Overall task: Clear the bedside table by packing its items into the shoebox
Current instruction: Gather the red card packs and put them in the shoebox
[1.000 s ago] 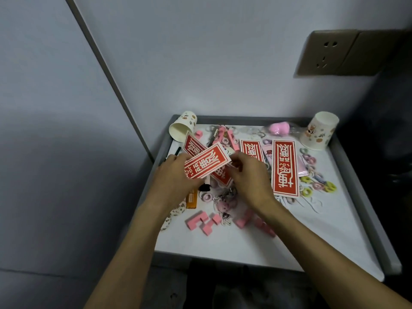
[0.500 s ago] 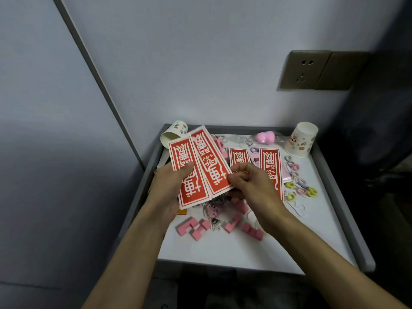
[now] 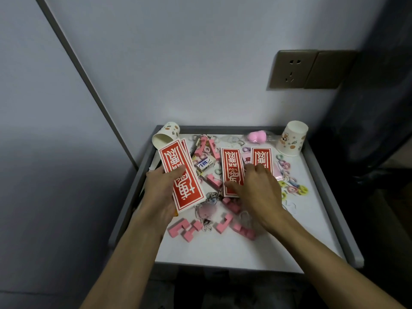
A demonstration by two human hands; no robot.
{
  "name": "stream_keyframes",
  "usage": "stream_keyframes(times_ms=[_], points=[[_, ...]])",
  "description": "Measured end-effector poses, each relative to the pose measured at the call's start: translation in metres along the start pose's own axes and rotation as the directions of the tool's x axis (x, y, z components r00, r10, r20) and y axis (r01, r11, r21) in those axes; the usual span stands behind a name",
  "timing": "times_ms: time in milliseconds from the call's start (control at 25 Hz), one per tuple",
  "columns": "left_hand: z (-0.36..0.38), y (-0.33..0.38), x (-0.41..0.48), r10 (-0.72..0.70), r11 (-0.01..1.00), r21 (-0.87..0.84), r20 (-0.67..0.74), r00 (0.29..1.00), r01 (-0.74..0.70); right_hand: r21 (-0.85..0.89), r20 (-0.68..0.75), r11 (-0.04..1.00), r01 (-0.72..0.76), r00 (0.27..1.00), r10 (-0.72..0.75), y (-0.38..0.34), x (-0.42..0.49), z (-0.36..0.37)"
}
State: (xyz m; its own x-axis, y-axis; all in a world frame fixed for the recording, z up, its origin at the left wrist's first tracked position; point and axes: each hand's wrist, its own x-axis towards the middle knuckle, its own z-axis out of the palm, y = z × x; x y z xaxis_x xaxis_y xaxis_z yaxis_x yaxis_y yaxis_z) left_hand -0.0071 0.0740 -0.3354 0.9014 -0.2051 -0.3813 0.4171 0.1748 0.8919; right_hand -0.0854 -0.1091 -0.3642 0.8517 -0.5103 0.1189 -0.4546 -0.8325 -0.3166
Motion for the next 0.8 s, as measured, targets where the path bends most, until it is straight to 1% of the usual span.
stream_keyframes(times_ms=[40, 120, 240, 360, 440, 480, 520, 560, 600, 640, 680, 720, 760, 800], points=[[0.001, -0.001, 0.001, 0.001, 1.0, 0.01, 0.005, 1.0, -0.001, -0.036, 0.043, 0.999, -0.035, 0.998, 0.036, 0.001, 0.002, 0.005], [0.004, -0.003, 0.002, -0.003, 1.0, 0.012, 0.012, 1.0, 0.003, -0.023, 0.07, 0.998, -0.058, 0.996, 0.059, -0.002, 0.007, 0.012], [0.009, -0.004, 0.004, -0.013, 1.0, 0.008, 0.021, 1.0, 0.013, 0.1, 0.04, 0.993, -0.07, 0.997, 0.066, -0.005, 0.009, 0.015], [0.014, -0.006, 0.004, -0.046, 0.999, -0.014, 0.045, 0.998, 0.047, 0.166, -0.016, 0.983, -0.076, 0.997, 0.08, -0.005, 0.011, 0.009], [0.017, -0.007, 0.004, -0.084, 0.995, -0.045, 0.066, 0.994, 0.087, 0.285, -0.033, 0.953, -0.103, 0.993, 0.117, -0.002, 0.014, 0.0], [0.017, -0.006, 0.004, -0.1, 0.992, -0.066, 0.082, 0.992, 0.106, 0.391, -0.016, 0.913, -0.113, 0.991, 0.129, 0.0, 0.014, -0.005], [0.019, -0.006, 0.004, -0.111, 0.988, -0.092, 0.107, 0.988, 0.121, 0.519, 0.022, 0.847, -0.114, 0.993, 0.12, 0.002, 0.013, -0.011], [0.021, -0.006, 0.003, -0.117, 0.984, -0.121, 0.135, 0.984, 0.134, 0.64, 0.081, 0.759, -0.118, 0.993, 0.085, 0.001, 0.009, -0.017], [0.025, -0.007, 0.002, -0.124, 0.978, -0.147, 0.16, 0.979, 0.148, 0.734, 0.157, 0.665, -0.134, 0.987, 0.026, -0.002, 0.002, -0.023], [0.028, -0.007, 0.0, -0.128, 0.974, -0.164, 0.174, 0.976, 0.156, 0.79, 0.228, 0.594, -0.154, 0.972, -0.052, -0.007, -0.005, -0.028], [0.032, -0.009, -0.001, -0.124, 0.973, -0.172, 0.17, 0.978, 0.153, 0.817, 0.27, 0.555, -0.159, 0.955, -0.125, -0.01, -0.011, -0.029], [0.035, -0.01, -0.002, -0.112, 0.975, -0.174, 0.149, 0.982, 0.138, 0.822, 0.272, 0.552, -0.136, 0.947, -0.171, -0.012, -0.014, -0.03], [0.037, -0.011, -0.003, -0.096, 0.979, -0.167, 0.121, 0.988, 0.116, 0.811, 0.243, 0.577, -0.1, 0.954, -0.177, -0.012, -0.016, -0.029], [0.038, -0.012, -0.004, -0.082, 0.983, -0.159, 0.093, 0.992, 0.096, 0.754, 0.188, 0.654, -0.059, 0.974, -0.129, -0.009, -0.015, -0.029]])
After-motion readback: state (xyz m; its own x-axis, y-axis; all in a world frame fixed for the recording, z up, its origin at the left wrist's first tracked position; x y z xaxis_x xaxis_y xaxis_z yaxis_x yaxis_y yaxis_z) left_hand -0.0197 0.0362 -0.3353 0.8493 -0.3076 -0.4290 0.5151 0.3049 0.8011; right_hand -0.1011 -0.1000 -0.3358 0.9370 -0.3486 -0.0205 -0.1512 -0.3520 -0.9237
